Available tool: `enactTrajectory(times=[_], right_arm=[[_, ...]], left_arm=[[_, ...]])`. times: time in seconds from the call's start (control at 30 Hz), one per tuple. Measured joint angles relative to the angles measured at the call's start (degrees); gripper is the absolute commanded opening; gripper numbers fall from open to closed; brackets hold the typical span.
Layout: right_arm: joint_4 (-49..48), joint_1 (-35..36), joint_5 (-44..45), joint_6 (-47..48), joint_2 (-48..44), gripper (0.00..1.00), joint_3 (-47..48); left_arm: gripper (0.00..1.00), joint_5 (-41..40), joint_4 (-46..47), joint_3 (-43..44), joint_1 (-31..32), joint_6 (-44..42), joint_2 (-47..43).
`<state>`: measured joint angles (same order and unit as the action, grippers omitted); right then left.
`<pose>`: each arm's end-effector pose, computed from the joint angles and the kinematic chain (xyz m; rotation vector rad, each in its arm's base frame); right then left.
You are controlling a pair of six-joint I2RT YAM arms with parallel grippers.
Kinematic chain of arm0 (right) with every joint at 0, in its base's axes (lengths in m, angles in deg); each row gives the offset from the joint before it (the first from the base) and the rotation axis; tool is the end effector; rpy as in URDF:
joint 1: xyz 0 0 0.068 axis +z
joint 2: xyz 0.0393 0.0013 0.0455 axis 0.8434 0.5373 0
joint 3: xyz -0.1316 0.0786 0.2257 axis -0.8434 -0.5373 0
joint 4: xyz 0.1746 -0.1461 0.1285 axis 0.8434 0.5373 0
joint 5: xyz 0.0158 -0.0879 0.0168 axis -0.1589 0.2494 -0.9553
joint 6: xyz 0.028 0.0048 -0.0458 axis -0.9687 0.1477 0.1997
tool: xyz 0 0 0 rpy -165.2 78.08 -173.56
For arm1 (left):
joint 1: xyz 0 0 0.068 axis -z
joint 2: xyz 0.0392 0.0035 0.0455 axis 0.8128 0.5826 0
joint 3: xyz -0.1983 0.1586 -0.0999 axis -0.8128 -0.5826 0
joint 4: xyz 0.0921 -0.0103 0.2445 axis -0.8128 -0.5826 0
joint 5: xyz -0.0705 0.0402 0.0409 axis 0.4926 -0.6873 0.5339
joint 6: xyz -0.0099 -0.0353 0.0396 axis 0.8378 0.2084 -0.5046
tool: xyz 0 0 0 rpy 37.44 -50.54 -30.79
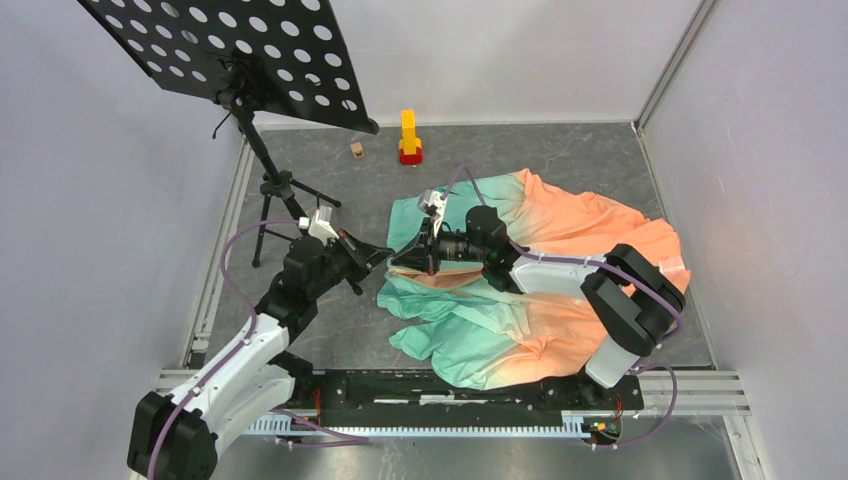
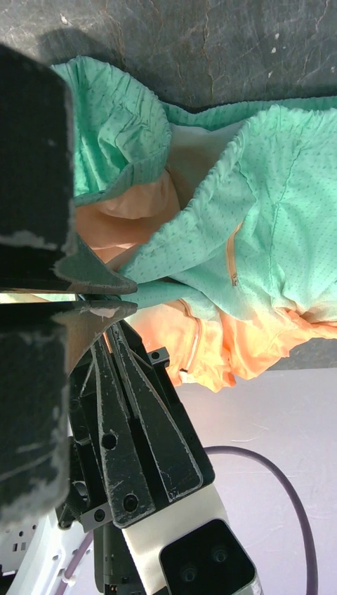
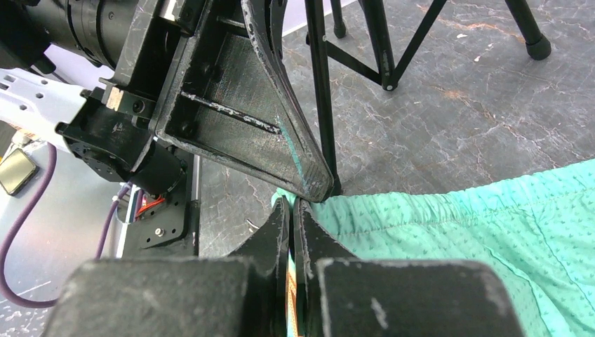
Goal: Zip up the jacket
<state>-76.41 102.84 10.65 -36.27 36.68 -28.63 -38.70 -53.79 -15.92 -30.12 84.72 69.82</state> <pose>0.2339 0.2669 0.2219 -0.9065 1.6227 1.3664 0.1731 -0.0878 0.2326 -0.4357 2.0121 -1.2039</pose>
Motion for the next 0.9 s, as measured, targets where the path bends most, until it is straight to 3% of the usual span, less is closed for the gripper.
enactTrajectory(times=[0.2,0.37,0.6,0.8,0.9], right_arm=[[1.3,0.5,0.8,2.6,-0.9,0.36,0.0],[3.9,0.3,1.7,7.1,-2.3,0.45,0.0],[5.9,0.3,2.1,10.1,-2.4,0.32,-1.2],[5.7,0.3,0.8,10.0,-2.4,0.12,-1.2],[4.8,0.3,-0.1,9.2,-2.3,0.1,-1.2]], left_arm=[[0.02,-2.1,-1.8,-0.8,0.3,0.1,-2.6],[0.02,-2.5,-2.6,-0.8,0.3,0.1,-2.8],[0.02,-2.5,-3.4,-0.8,0.3,0.1,-2.8],[0.02,-2.5,-3.4,-0.8,0.3,0.1,-2.8],[0.02,-2.4,-3.3,-0.8,0.3,0.1,-3.2]])
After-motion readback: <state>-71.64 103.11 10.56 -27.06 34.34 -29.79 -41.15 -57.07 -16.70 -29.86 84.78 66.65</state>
